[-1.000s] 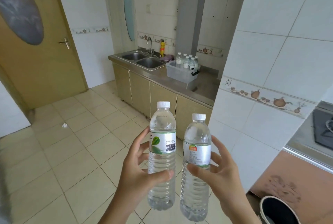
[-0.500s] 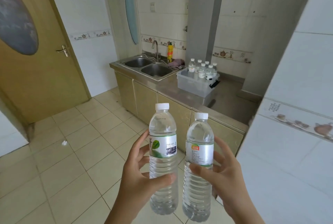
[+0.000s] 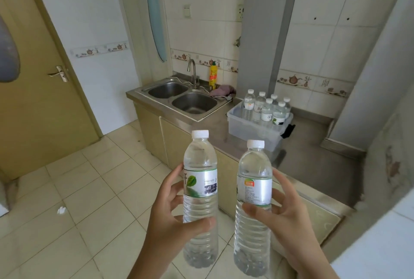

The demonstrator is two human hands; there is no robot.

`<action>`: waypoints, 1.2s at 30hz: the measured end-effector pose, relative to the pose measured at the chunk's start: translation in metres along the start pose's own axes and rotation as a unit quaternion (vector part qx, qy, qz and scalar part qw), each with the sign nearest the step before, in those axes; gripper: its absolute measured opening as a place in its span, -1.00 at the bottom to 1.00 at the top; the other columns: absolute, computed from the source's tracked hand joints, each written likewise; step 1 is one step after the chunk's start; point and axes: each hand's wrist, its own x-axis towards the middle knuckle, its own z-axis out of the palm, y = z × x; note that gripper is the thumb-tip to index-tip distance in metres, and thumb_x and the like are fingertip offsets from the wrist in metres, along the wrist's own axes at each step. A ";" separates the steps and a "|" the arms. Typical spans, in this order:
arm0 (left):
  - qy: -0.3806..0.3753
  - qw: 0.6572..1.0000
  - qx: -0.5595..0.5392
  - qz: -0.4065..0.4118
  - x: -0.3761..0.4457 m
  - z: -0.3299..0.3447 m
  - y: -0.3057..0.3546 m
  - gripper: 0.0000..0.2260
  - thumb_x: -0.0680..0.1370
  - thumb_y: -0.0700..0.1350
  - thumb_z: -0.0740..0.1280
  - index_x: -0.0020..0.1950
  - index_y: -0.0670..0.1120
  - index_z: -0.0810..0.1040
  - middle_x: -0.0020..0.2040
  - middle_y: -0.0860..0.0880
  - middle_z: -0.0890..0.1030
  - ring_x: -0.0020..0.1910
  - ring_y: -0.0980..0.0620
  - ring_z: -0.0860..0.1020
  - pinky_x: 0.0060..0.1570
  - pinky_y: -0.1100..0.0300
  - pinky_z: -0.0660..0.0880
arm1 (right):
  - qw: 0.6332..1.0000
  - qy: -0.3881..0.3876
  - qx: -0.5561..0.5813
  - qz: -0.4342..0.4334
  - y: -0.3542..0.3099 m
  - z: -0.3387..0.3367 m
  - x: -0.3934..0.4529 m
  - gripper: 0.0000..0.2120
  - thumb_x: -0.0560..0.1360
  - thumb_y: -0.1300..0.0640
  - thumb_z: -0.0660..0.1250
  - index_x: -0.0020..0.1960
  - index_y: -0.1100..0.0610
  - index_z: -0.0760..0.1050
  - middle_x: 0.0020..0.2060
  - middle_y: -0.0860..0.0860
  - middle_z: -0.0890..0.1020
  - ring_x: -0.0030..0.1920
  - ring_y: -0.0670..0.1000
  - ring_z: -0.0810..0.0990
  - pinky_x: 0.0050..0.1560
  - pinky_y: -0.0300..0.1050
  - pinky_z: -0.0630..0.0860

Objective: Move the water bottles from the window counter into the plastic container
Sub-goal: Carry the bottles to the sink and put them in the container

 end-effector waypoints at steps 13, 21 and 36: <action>-0.120 0.992 -0.030 -0.010 0.261 -0.008 -0.039 -0.01 0.08 -0.19 0.64 0.38 0.37 0.36 0.23 0.11 0.63 0.21 0.14 0.59 0.07 0.08 0.60 | 0.993 0.113 -0.033 0.006 0.014 0.064 0.204 -0.20 0.14 0.30 0.64 0.22 -0.23 0.45 -0.07 -0.08 0.70 -0.02 0.08 0.68 0.13 0.26 0.53; -0.170 0.984 -0.032 -0.036 0.375 0.032 -0.063 -0.04 0.07 -0.22 0.63 0.33 0.42 0.40 0.18 0.15 0.64 0.17 0.15 0.60 0.12 0.07 0.57 | 0.986 0.159 -0.016 0.040 0.030 0.055 0.306 -0.15 0.06 0.21 0.66 0.20 -0.29 0.40 -0.07 0.02 0.72 -0.04 0.07 0.69 0.09 0.20 0.56; -0.184 0.980 -0.016 -0.080 0.562 0.160 -0.091 -0.03 0.13 -0.25 0.66 0.29 0.48 0.34 0.22 0.11 0.62 0.15 0.18 0.61 0.22 -0.10 0.52 | 0.983 0.161 -0.063 0.062 0.066 -0.011 0.512 -0.19 0.16 0.21 0.63 0.15 -0.41 0.34 0.03 -0.09 0.64 0.05 -0.04 0.63 0.10 0.00 0.56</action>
